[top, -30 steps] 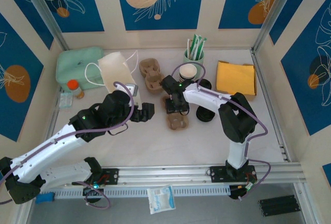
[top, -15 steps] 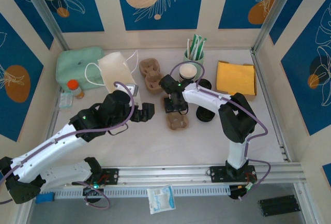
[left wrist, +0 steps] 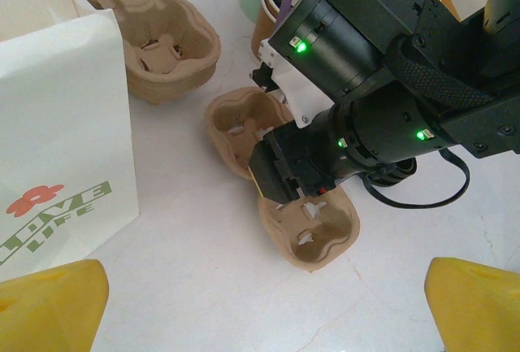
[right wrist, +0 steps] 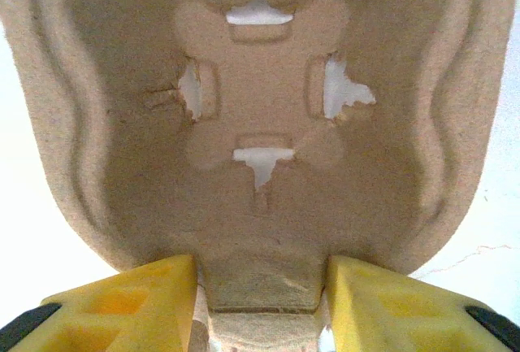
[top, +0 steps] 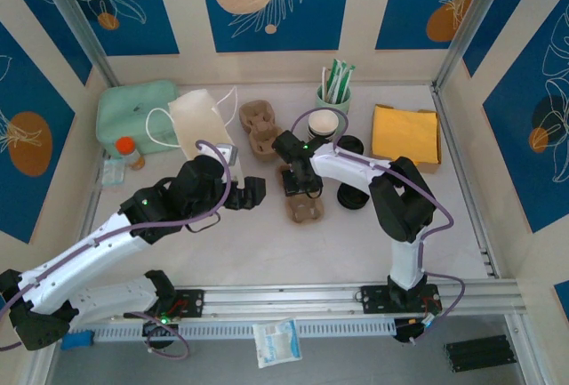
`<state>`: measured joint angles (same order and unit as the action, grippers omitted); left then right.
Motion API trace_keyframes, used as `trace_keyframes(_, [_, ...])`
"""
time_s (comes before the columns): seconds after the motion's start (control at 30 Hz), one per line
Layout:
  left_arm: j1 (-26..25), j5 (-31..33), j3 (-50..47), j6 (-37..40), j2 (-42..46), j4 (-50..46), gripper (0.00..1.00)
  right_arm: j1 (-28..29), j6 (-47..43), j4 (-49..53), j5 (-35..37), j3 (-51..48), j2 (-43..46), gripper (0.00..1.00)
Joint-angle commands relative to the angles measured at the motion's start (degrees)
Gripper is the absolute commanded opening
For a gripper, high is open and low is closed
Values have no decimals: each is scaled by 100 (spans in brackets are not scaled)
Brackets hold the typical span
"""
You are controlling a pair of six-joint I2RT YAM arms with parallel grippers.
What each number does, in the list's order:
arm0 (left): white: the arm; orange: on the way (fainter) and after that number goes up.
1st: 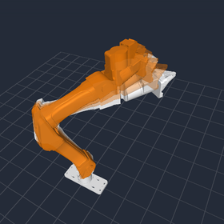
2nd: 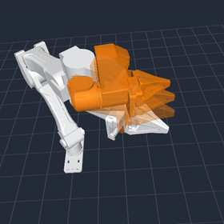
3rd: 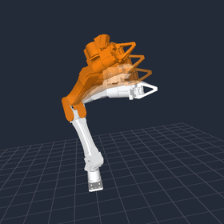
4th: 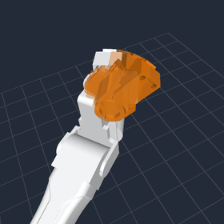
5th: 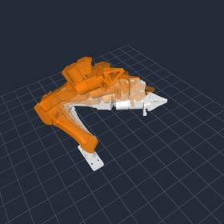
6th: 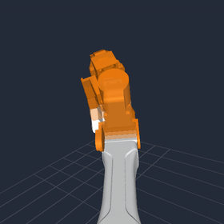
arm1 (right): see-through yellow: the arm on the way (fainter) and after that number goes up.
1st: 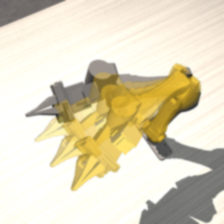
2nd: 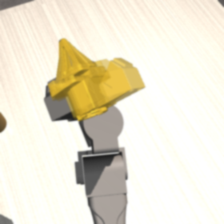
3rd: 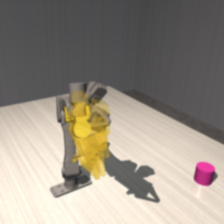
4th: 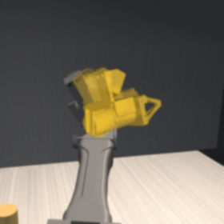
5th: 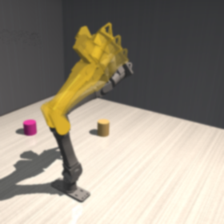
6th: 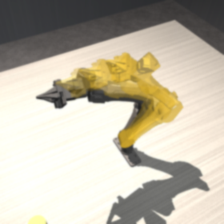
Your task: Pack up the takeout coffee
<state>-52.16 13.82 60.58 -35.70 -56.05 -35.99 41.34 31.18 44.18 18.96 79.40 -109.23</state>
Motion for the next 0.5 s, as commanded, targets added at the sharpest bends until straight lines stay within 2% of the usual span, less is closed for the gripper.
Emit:
trace_keyframes(0.0, [-31,76,93,26,-5,-43,100,-21,-59,-3,37,-8,-106,44])
trace_keyframes(0.47, [-31,139,398,203,-26,-310,99,-12,-15,-12,76,-145,440,34])
